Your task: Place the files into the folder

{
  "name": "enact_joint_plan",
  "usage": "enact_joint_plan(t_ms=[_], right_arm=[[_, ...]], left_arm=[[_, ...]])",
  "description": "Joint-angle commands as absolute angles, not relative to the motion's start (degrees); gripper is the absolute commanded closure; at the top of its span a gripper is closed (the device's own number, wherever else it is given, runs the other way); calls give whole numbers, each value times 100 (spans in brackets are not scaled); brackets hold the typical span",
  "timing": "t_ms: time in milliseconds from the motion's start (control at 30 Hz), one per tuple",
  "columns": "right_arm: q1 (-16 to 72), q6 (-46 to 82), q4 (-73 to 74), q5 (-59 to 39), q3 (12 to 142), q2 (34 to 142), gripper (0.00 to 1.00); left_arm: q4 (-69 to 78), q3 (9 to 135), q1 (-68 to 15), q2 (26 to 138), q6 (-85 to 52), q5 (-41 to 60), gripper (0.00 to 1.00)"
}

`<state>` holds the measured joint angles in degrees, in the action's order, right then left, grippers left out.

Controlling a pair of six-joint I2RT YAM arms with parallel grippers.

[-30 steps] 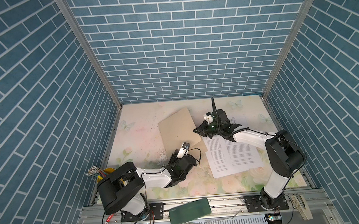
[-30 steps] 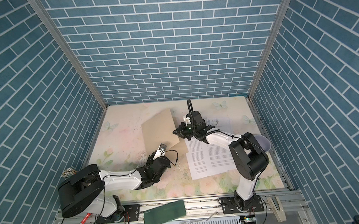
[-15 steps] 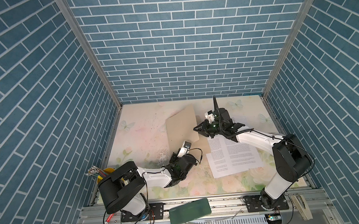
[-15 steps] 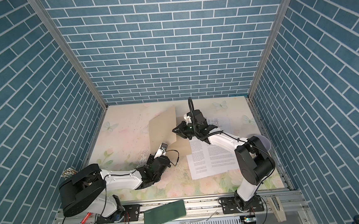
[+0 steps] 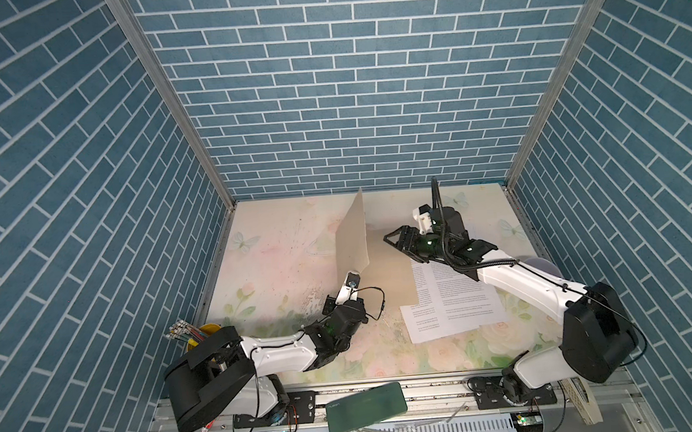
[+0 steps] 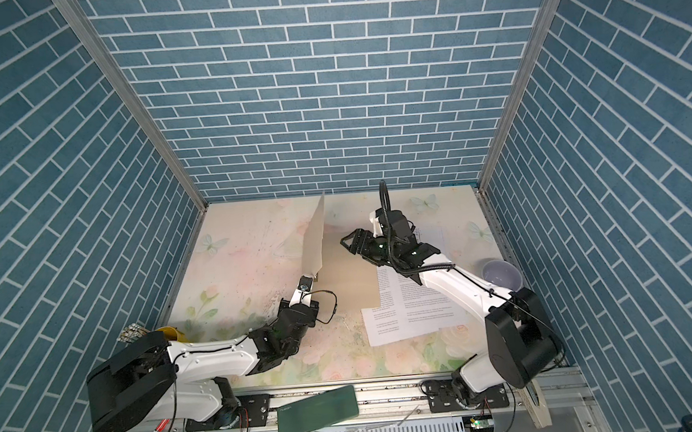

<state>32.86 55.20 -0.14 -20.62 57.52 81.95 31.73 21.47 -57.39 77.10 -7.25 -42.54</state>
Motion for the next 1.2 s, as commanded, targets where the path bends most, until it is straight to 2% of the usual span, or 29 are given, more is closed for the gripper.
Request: enact_joint_plan(t_ms=[0, 200, 733, 1067, 1167], right_arm=[[3139, 5129, -211, -1486, 5357, 7722, 21], [2997, 4730, -538, -1248, 5121, 7587, 18], [2925, 4316, -158, -1465, 4893, 9231, 28], [2699, 4222, -307, -1503, 4834, 9803, 31], [2672, 4161, -410, -1503, 4903, 9877, 31]], left_arm=[[3520, 2065, -5709, 7579, -986, -4037, 98], [3997, 1839, -5707, 7583, -1532, -3784, 98], [5506, 1279, -5704, 8111, -3340, -3659, 98], [7231, 592, -5706, 8927, -4209, -4141, 94], [7774, 420, -5711, 9241, -4366, -4342, 87]])
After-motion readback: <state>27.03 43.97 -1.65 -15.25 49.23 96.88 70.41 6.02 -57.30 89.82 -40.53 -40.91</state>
